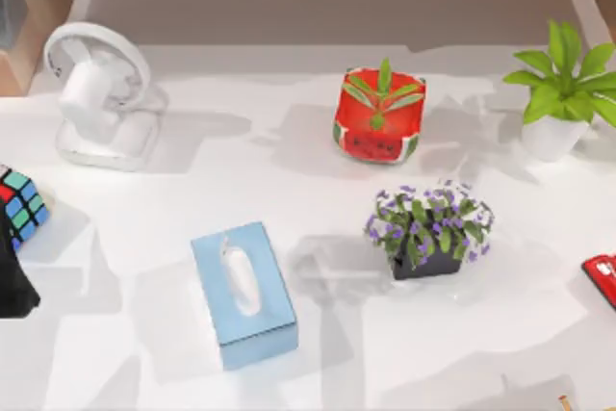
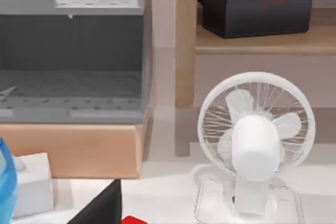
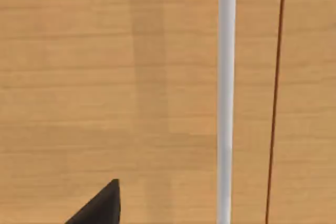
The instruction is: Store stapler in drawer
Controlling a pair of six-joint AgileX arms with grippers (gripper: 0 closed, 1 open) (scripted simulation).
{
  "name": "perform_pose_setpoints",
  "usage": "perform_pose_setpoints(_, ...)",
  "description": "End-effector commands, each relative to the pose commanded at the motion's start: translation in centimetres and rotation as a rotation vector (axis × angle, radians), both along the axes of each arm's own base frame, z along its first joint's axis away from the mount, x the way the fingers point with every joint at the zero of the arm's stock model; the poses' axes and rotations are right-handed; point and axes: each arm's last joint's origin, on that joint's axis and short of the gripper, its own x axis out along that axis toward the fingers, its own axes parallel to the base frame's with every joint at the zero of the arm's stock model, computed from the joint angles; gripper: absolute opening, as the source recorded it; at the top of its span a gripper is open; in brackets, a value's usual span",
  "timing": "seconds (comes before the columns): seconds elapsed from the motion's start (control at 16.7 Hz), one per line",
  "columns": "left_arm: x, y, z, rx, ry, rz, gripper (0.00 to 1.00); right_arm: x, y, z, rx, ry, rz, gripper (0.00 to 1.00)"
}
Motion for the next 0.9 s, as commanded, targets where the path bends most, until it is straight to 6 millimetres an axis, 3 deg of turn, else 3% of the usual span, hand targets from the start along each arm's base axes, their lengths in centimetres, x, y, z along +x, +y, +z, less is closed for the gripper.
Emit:
perform_pose_setpoints(0.18,0.0,0.0,0.0,0.0,0.0,0.0,1.0,0.3,-0.7,-1.3,-0.041,-0.003,-0.003,1.0)
perform_pose_setpoints(0.48,0.0,0.0,0.0,0.0,0.0,0.0,1.0,0.4,-0.5,-1.3,-0.038,0.0,0.0,1.0)
perform_pose_setpoints(0.9,0.0,0.0,0.0,0.0,0.0,0.0,1.0,2.8,-0.7,-1.3,-0.041,-0.003,-0.003,1.0)
